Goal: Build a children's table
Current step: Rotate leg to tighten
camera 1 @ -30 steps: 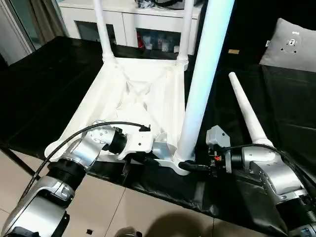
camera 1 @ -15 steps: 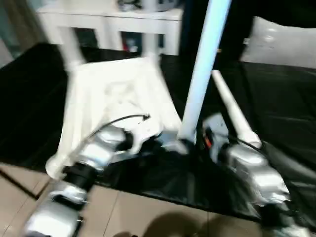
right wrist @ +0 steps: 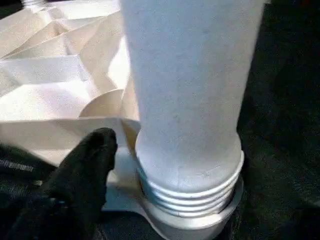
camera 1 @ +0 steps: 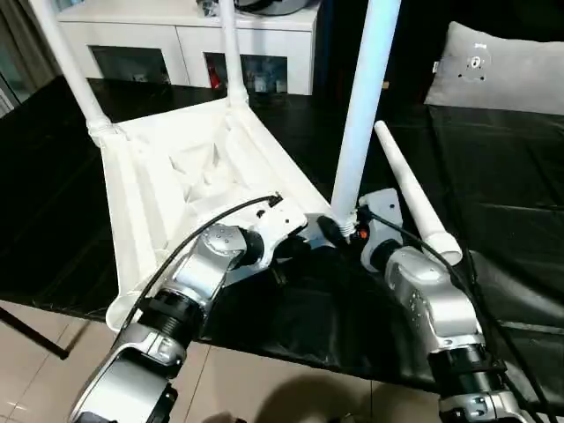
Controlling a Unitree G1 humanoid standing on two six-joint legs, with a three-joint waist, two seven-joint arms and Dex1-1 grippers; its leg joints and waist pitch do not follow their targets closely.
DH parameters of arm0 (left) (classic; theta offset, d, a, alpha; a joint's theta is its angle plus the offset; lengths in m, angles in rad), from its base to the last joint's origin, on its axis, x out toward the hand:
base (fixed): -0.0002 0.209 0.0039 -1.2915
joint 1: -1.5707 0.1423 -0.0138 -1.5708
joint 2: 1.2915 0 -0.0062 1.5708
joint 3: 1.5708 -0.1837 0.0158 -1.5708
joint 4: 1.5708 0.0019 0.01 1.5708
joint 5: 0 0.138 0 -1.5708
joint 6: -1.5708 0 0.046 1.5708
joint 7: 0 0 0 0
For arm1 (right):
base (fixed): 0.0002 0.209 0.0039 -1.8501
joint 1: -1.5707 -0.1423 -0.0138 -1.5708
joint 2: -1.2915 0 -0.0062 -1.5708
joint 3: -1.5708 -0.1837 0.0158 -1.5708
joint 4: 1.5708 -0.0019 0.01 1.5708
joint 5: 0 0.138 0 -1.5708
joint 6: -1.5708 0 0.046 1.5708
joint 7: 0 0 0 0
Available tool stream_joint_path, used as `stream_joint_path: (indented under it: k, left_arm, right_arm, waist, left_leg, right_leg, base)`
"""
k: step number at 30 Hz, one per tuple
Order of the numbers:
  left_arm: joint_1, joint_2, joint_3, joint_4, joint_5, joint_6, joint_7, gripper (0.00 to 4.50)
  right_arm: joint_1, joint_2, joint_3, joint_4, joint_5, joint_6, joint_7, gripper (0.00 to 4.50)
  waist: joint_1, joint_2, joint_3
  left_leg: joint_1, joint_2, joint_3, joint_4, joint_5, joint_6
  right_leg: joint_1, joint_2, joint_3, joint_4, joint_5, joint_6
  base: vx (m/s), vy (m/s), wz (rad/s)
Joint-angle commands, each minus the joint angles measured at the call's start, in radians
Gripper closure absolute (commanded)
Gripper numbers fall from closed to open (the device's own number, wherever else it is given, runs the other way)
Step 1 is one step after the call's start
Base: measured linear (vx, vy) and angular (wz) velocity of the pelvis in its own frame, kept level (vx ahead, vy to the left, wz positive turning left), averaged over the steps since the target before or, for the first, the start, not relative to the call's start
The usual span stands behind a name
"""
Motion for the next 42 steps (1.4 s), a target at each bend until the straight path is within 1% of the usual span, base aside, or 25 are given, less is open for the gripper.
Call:
stream_joint_path:
  k: [1,2,3,4,5,7,8,9,10,11,13,14,17,18,19,20,22,24,25,26,30,31,34,36,42]
  left_arm:
    - [-0.016,0.017,0.017,-0.07,-0.013,-0.061,-0.004,4.5]
    - [-0.009,0.036,0.014,-0.063,-0.015,-0.101,-0.026,4.5]
    - [-0.002,0.055,0.009,-0.056,-0.018,-0.138,-0.055,4.5]
    - [0.001,0.064,0.006,-0.054,-0.021,-0.154,-0.07,4.5]
    - [0.006,0.075,0.003,-0.052,-0.027,-0.17,-0.095,4.5]
    - [0.011,0.087,-0.001,-0.052,-0.033,-0.18,-0.122,4.5]
    - [0.017,0.119,-0.02,-0.046,-0.038,-0.223,-0.193,4.5]
    - [0.018,0.131,-0.028,-0.043,-0.039,-0.24,-0.219,4.5]
    - [0.019,0.143,-0.037,-0.04,-0.042,-0.265,-0.25,4.5]
    - [0.02,0.151,-0.043,-0.038,-0.045,-0.284,-0.271,4.5]
    - [0.021,0.17,-0.058,-0.034,-0.047,-0.314,-0.317,4.5]
    - [0.022,0.194,-0.075,-0.027,-0.053,-0.345,-0.378,4.5]
    - [0.009,0.217,-0.094,-0.01,-0.054,-0.39,-0.446,4.5]
    - [0.006,0.221,-0.099,-0.009,-0.053,-0.396,-0.463,4.5]
    - [0.004,0.224,-0.104,-0.008,-0.052,-0.403,-0.473,4.5]
    - [0.003,0.225,-0.106,-0.005,-0.051,-0.411,-0.479,4.5]
    - [-0.001,0.226,-0.112,-0.004,-0.052,-0.418,-0.497,4.5]
    - [-0.002,0.23,-0.119,-0.005,-0.054,-0.431,-0.519,4.5]
    - [-0.004,0.23,-0.121,-0.002,-0.055,-0.437,-0.527,4.5]
    - [-0.005,0.231,-0.124,-0.001,-0.055,-0.446,-0.535,4.5]
    - [-0.012,0.227,-0.128,0.014,-0.049,-0.467,-0.547,4.5]
    - [-0.012,0.227,-0.128,0.015,-0.049,-0.467,-0.547,4.5]
    - [-0.016,0.228,-0.126,0.025,-0.048,-0.468,-0.545,4.5]
    - [-0.017,0.229,-0.124,0.03,-0.047,-0.471,-0.544,4.5]
    - [-0.013,0.229,-0.101,0.035,-0.063,-0.453,-0.531,4.5]
  right_arm:
    - [0.012,-0.005,0.026,-0.023,0.008,-0.034,0.038,0.19]
    - [0.025,-0.04,0.026,-0.034,0.02,-0.063,0.1,0.09]
    - [0.036,-0.075,0.028,-0.043,0.035,-0.078,0.164,0.03]
    - [0.041,-0.092,0.029,-0.047,0.041,-0.084,0.195,0.03]
    - [0.045,-0.114,0.032,-0.052,0.048,-0.09,0.231,0.03]
    - [0.047,-0.138,0.035,-0.054,0.053,-0.093,0.267,0.03]
    - [0.039,-0.202,0.043,-0.046,0.064,-0.1,0.362,0.03]
    - [0.034,-0.227,0.047,-0.039,0.066,-0.111,0.395,0.03]
    - [0.029,-0.245,0.049,-0.034,0.073,-0.115,0.427,0.03]
    - [0.026,-0.255,0.049,-0.03,0.08,-0.117,0.448,0.03]
    - [0.021,-0.281,0.06,-0.029,0.087,-0.121,0.499,0.03]
    - [0.019,-0.318,0.078,-0.031,0.097,-0.136,0.579,0.03]
    - [0.014,-0.359,0.108,-0.034,0.12,-0.139,0.69,0.03]
    - [0.012,-0.363,0.115,-0.033,0.124,-0.141,0.707,0.03]
    - [0.01,-0.365,0.12,-0.032,0.126,-0.139,0.718,0.03]
    - [0.008,-0.367,0.122,-0.031,0.129,-0.139,0.726,0.2]
    - [0.002,-0.369,0.136,-0.026,0.126,-0.138,0.743,0.2]
    - [-0.006,-0.363,0.146,-0.017,0.119,-0.139,0.749,0.42]
    - [-0.011,-0.361,0.151,-0.01,0.119,-0.138,0.755,0.51]
    - [-0.015,-0.36,0.157,-0.004,0.117,-0.137,0.759,0.51]
    - [-0.028,-0.353,0.176,0.028,0.099,-0.158,0.764,0.9]
    - [-0.028,-0.353,0.176,0.028,0.099,-0.158,0.765,0.9]
    - [-0.031,-0.35,0.181,0.029,0.101,-0.143,0.769,1.2]
    - [-0.031,-0.35,0.182,0.028,0.101,-0.14,0.77,1.42]
    - [-0.02,-0.335,0.172,0.017,0.14,-0.106,0.773,1.76]
  waist:
    - [0.009,-0.009,-0.071]
    - [0.008,-0.014,-0.072]
    - [0.01,-0.01,-0.072]
    - [0.013,-0.011,-0.072]
    - [0.014,-0.007,-0.071]
    - [0.012,-0.008,-0.069]
    - [0.015,-0.006,-0.069]
    - [0.017,-0.007,-0.07]
    - [0.02,-0.005,-0.07]
    - [0.022,-0.011,-0.069]
    - [0.032,-0.009,-0.07]
    - [0.039,-0.012,-0.07]
    - [0.056,-0.011,-0.071]
    - [0.059,-0.014,-0.072]
    - [0.064,-0.013,-0.072]
    - [0.067,-0.013,-0.071]
    - [0.07,-0.014,-0.071]
    - [0.072,-0.015,-0.072]
    - [0.071,-0.015,-0.071]
    - [0.072,-0.019,-0.071]
    - [0.072,-0.019,-0.072]
    - [0.071,-0.02,-0.072]
    - [0.069,-0.019,-0.071]
    - [0.068,-0.022,-0.071]
    - [0.066,-0.021,-0.071]
  left_leg:
    - [0.003,0.046,-0.022,-0.062,-0.159,0.056]
    - [0.003,0.046,-0.021,-0.061,-0.151,0.06]
    - [0.002,0.046,-0.021,-0.059,-0.153,0.066]
    - [0.002,0.047,-0.02,-0.059,-0.153,0.073]
    - [0.001,0.047,-0.021,-0.059,-0.154,0.079]
    - [0.002,0.048,-0.02,-0.06,-0.163,0.08]
    - [0.004,0.048,-0.021,-0.06,-0.179,0.078]
    - [0.003,0.049,-0.022,-0.06,-0.177,0.077]
    - [0.007,0.051,-0.02,-0.059,-0.18,0.076]
    - [0.006,0.052,-0.019,-0.059,-0.183,0.078]
    - [0.006,0.051,-0.019,-0.058,-0.177,0.079]
    - [0.009,0.054,-0.018,-0.058,-0.175,0.082]
    - [0.009,0.059,-0.017,-0.057,-0.162,0.088]
    - [0.011,0.06,-0.016,-0.056,-0.163,0.089]
    - [0.011,0.06,-0.017,-0.057,-0.164,0.088]
    - [0.011,0.06,-0.016,-0.057,-0.166,0.085]
    - [0.009,0.06,-0.017,-0.058,-0.165,0.079]
    - [0.009,0.06,-0.018,-0.058,-0.167,0.074]
    - [0.009,0.059,-0.018,-0.058,-0.17,0.07]
    - [0.009,0.058,-0.017,-0.058,-0.171,0.07]
    - [0.008,0.057,-0.017,-0.057,-0.16,0.07]
    - [0.007,0.057,-0.017,-0.057,-0.16,0.069]
    - [0.008,0.057,-0.018,-0.058,-0.162,0.07]
    - [0.007,0.057,-0.017,-0.058,-0.165,0.07]
    - [0.008,0.057,-0.018,-0.059,-0.169,0.067]
  right_leg:
    - [0.063,-0.088,0.052,-0.083,-0.205,-0.181]
    - [0.065,-0.085,0.051,-0.081,-0.187,-0.184]
    - [0.064,-0.087,0.052,-0.08,-0.184,-0.186]
    - [0.065,-0.087,0.053,-0.081,-0.181,-0.182]
    - [0.066,-0.086,0.052,-0.08,-0.178,-0.184]
    - [0.063,-0.086,0.051,-0.083,-0.196,-0.184]
    - [0.063,-0.085,0.049,-0.085,-0.222,-0.186]
    - [0.065,-0.086,0.05,-0.084,-0.22,-0.186]
    - [0.061,-0.086,0.051,-0.083,-0.215,-0.19]
    - [0.06,-0.085,0.051,-0.083,-0.216,-0.192]
    - [0.059,-0.086,0.05,-0.081,-0.221,-0.193]
    - [0.057,-0.087,0.052,-0.081,-0.227,-0.19]
    - [0.056,-0.087,0.052,-0.075,-0.208,-0.193]
    - [0.054,-0.087,0.052,-0.076,-0.208,-0.193]
    - [0.053,-0.089,0.052,-0.074,-0.214,-0.195]
    - [0.052,-0.089,0.051,-0.076,-0.22,-0.195]
    - [0.053,-0.091,0.052,-0.075,-0.223,-0.195]
    - [0.053,-0.091,0.051,-0.075,-0.235,-0.191]
    - [0.054,-0.092,0.051,-0.076,-0.25,-0.188]
    - [0.053,-0.091,0.051,-0.077,-0.253,-0.186]
    - [0.053,-0.091,0.051,-0.076,-0.252,-0.18]
    - [0.054,-0.091,0.051,-0.076,-0.252,-0.178]
    - [0.054,-0.09,0.05,-0.077,-0.262,-0.176]
    - [0.054,-0.09,0.05,-0.079,-0.273,-0.172]
    - [0.053,-0.091,0.05,-0.08,-0.289,-0.168]
  base:
    - [0.0,0.0,0.0]
    - [0.0,0.0,0.0]
    - [0.0,0.0,0.0]
    - [0.0,0.0,0.0]
    - [0.0,0.0,0.0]
    - [0.0,0.0,0.0]
    - [0.0,0.0,0.0]
    - [0.0,0.0,0.0]
    - [0.0,0.0,0.0]
    - [0.0,0.0,0.0]
    - [0.0,0.0,0.0]
    - [0.0,0.0,0.0]
    - [0.0,0.0,0.0]
    - [0.0,0.0,0.0]
    - [0.0,0.0,0.0]
    - [0.0,0.0,0.0]
    - [0.0,0.0,0.0]
    - [0.0,0.0,0.0]
    - [0.0,0.0,0.0]
    - [0.0,0.0,0.0]
    - [0.0,0.0,0.0]
    - [0.0,0.0,0.0]
    - [0.0,0.0,0.0]
    - [0.0,0.0,0.0]
    - [0.0,0.0,0.0]
